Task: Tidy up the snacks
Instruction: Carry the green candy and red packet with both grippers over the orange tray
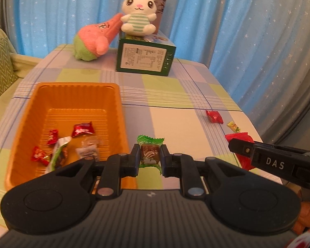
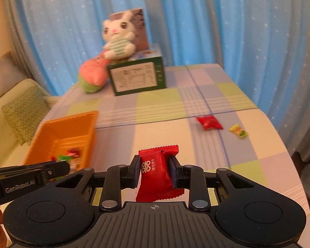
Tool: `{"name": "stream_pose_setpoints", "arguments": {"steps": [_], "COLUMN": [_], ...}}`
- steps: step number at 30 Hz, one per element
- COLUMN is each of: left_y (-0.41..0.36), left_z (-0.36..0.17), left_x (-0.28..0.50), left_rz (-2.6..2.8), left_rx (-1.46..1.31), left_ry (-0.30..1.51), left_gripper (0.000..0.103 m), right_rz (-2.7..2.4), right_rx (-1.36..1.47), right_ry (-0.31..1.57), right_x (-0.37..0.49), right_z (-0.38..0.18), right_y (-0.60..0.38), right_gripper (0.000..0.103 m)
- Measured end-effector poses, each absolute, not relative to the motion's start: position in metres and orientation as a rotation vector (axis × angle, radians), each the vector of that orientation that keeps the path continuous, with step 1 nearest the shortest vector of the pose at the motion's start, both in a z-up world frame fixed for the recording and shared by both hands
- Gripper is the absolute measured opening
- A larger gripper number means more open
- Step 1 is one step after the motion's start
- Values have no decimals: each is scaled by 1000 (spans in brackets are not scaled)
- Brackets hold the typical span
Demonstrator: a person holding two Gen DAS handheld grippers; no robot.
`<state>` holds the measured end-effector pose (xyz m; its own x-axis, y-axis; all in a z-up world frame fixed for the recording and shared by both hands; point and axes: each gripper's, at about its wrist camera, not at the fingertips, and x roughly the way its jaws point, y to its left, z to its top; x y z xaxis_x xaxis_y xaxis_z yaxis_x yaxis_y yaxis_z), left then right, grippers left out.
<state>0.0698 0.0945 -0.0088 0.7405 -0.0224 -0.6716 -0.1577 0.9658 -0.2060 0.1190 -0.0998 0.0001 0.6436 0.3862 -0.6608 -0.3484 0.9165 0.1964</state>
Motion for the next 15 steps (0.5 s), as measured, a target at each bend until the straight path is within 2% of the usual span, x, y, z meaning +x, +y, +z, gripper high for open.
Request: {"name": "stream_pose_setpoints", "arguments": {"steps": [15], "left_y": [149], "left_z": [10], "left_x": [17], "left_rz": [169], "left_rx": [-279], "left_ry": [718], "left_gripper": [17], "right_rz": [570], "right_rx": [-1], "right_ry": [746], "right_x": [75], "right_z": [17], "right_y": [-31], "right_gripper": [30]}}
